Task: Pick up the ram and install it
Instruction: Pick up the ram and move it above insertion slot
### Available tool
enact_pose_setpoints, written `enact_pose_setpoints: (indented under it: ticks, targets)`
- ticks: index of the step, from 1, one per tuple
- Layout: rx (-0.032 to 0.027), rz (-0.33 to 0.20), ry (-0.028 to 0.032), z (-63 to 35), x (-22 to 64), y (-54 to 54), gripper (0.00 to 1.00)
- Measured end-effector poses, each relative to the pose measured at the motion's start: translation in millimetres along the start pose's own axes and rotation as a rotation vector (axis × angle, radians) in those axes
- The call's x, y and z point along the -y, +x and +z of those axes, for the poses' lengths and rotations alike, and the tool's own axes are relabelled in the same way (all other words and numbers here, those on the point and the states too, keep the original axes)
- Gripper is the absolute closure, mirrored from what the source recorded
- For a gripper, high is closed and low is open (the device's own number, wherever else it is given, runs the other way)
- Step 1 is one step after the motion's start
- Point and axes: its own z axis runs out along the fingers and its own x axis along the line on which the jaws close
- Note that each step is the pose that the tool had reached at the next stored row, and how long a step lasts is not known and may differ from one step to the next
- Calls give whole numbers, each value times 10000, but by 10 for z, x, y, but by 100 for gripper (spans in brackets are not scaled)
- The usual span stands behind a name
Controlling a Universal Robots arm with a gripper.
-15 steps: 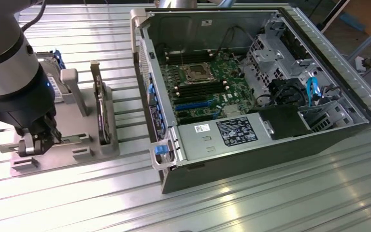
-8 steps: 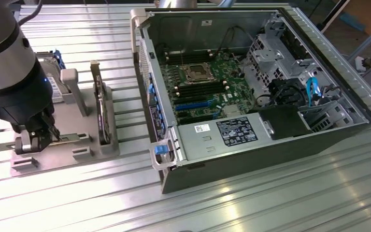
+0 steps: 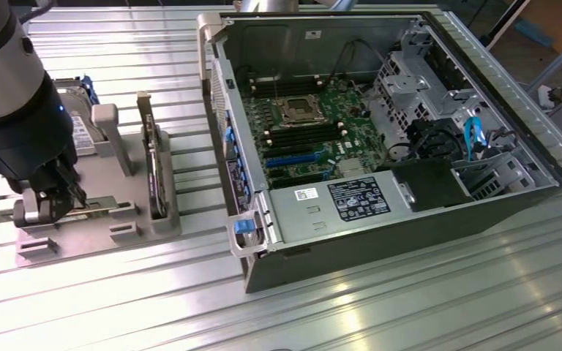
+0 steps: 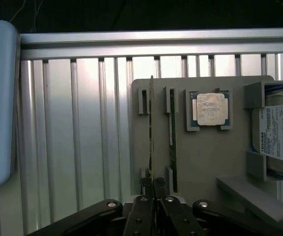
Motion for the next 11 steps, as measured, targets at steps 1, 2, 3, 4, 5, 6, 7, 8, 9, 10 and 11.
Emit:
enact_pose_setpoints:
  ticks: [1, 2, 3, 4, 5, 6, 7, 8, 9, 10, 11]
  targets:
    - [-1, 0, -1, -30, -1, -1, 88]
    - [0, 0, 0, -45, -1, -1, 88]
    - [0, 0, 0, -61, -2, -2, 88]
    - [0, 0, 0, -87, -2, -2, 88]
    - [1, 0, 0, -105, -3, -3, 88]
    - [0, 0, 1, -121, -3, -3, 88]
    - [1, 0, 1, -135, -4, -4, 88]
    - [0, 0, 0, -151, -4, -4, 88]
    - [0, 0, 0, -167, -4, -5, 88]
    - [-1, 0, 0, -184, -5, -5, 88]
    - [0, 0, 0, -200, -5, -6, 88]
